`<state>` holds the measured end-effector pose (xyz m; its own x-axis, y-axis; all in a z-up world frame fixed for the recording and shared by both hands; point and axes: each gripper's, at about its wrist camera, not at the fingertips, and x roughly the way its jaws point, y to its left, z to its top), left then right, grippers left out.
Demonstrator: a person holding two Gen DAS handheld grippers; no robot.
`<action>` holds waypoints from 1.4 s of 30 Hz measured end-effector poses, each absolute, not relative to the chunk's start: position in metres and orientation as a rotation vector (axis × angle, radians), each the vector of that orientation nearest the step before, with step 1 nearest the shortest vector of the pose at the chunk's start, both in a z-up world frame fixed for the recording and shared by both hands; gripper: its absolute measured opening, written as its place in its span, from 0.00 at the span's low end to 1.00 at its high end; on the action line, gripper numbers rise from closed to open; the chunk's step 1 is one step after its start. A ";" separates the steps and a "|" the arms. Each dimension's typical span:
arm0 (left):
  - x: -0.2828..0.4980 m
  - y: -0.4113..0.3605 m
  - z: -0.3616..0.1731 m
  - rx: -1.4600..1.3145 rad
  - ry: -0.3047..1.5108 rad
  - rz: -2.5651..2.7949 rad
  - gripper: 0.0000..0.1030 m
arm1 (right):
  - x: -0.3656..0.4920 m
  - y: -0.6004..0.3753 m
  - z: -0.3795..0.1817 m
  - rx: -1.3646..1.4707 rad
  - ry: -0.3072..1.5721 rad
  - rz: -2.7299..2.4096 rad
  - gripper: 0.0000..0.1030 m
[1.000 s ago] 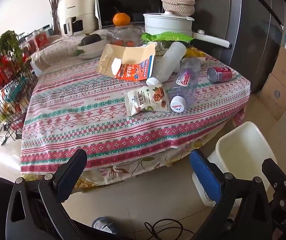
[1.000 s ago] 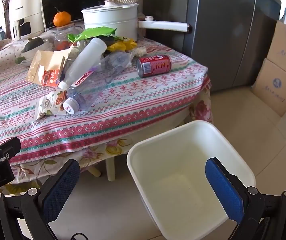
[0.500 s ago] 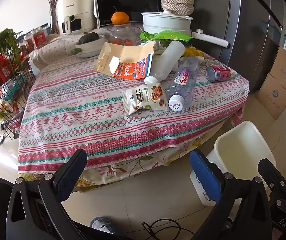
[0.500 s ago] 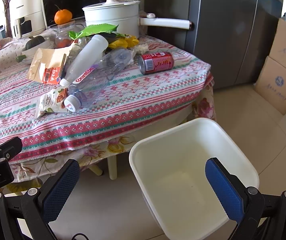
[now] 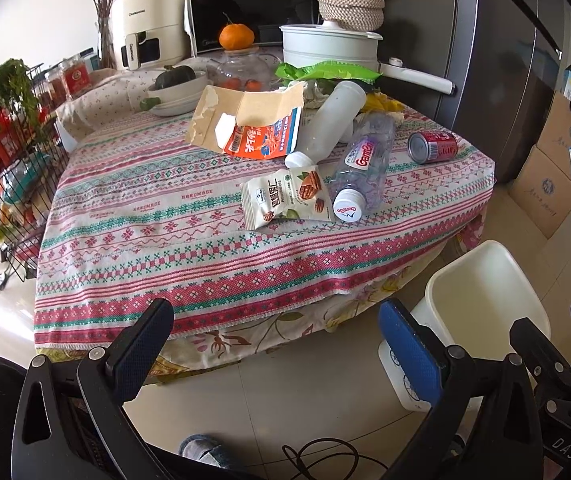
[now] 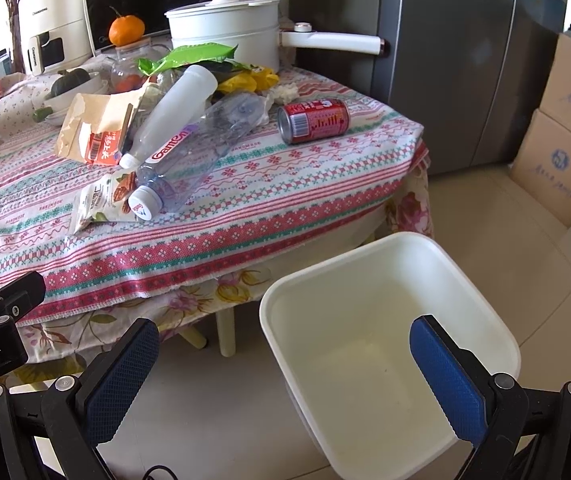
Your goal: Collect trash
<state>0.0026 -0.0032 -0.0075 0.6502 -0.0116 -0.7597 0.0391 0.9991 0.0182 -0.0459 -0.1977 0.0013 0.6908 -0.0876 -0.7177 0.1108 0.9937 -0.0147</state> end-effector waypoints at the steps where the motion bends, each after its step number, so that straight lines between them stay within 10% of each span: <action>1: 0.003 -0.003 -0.008 0.033 0.863 -0.029 1.00 | -0.046 -0.198 0.001 0.031 0.801 -0.111 1.00; 42: 0.002 -0.011 -0.012 0.035 0.874 -0.045 1.00 | -0.041 -0.198 -0.005 0.039 0.830 -0.116 1.00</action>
